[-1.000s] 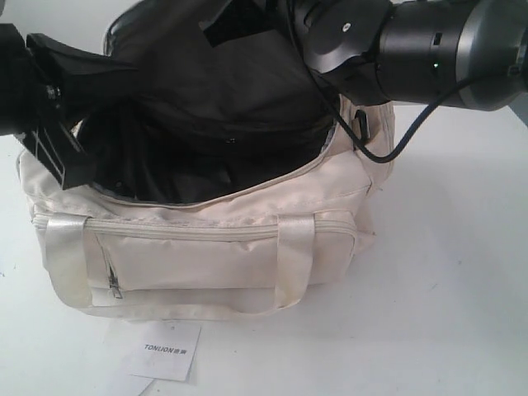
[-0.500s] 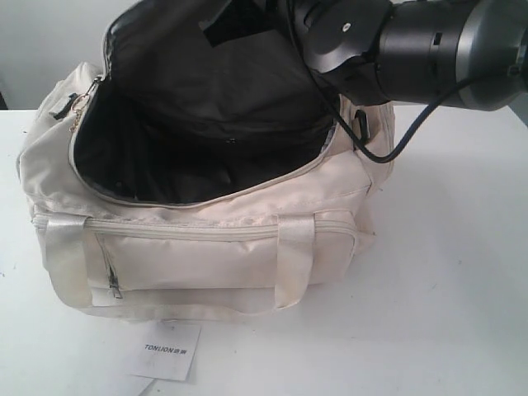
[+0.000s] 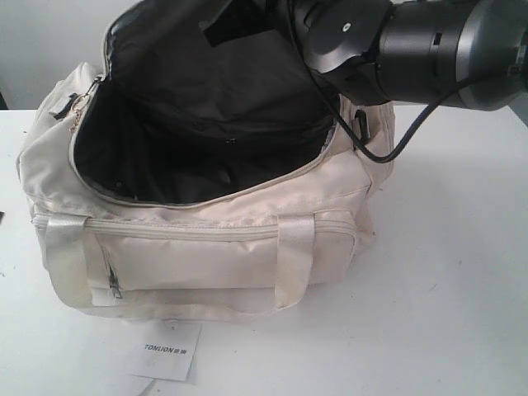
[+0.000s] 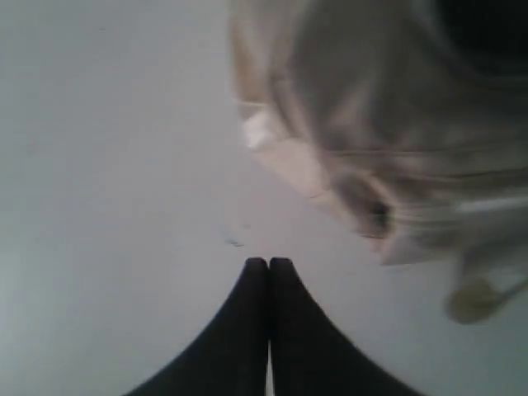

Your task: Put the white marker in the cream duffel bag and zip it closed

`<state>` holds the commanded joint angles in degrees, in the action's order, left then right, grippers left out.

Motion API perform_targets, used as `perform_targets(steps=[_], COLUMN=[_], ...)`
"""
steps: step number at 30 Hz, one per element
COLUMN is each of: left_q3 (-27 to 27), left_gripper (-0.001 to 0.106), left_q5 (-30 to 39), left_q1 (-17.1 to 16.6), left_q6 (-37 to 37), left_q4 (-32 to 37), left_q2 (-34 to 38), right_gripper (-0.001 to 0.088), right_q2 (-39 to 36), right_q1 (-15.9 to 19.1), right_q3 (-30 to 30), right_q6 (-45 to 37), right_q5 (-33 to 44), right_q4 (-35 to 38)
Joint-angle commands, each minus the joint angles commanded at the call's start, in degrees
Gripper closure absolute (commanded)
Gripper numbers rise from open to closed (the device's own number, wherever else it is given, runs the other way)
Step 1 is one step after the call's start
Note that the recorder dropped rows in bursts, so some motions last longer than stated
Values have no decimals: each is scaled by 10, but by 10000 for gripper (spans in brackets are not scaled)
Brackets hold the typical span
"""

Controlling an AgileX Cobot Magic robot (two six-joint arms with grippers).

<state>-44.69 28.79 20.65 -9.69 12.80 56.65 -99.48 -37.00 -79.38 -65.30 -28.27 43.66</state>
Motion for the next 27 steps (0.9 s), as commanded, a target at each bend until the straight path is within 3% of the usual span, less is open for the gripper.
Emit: perform_targets(steps=[5,10,20,24,27], left_q3=[0,-4,-122,-153,-163], left_gripper=[1053,1053,1053,1053,1053], left_q5=[13,52,96,113,115], left_q1=[0,0,-4,-41,-87], left_q6=[32,180,180,172,172], left_q4=[-115,-233,-231,-234,-256], left_q2=[0,0,84,110,121], right_gripper=[868,868,868,868,868], right_q2=[0,0,0,0,0], right_q1=[0,0,0,0,0], right_q3=[0,0,0,0,0], right_q6=[0,0,0,0,0], right_q5=[0,0,0,0,0], right_q4=[0,0,0,0,0])
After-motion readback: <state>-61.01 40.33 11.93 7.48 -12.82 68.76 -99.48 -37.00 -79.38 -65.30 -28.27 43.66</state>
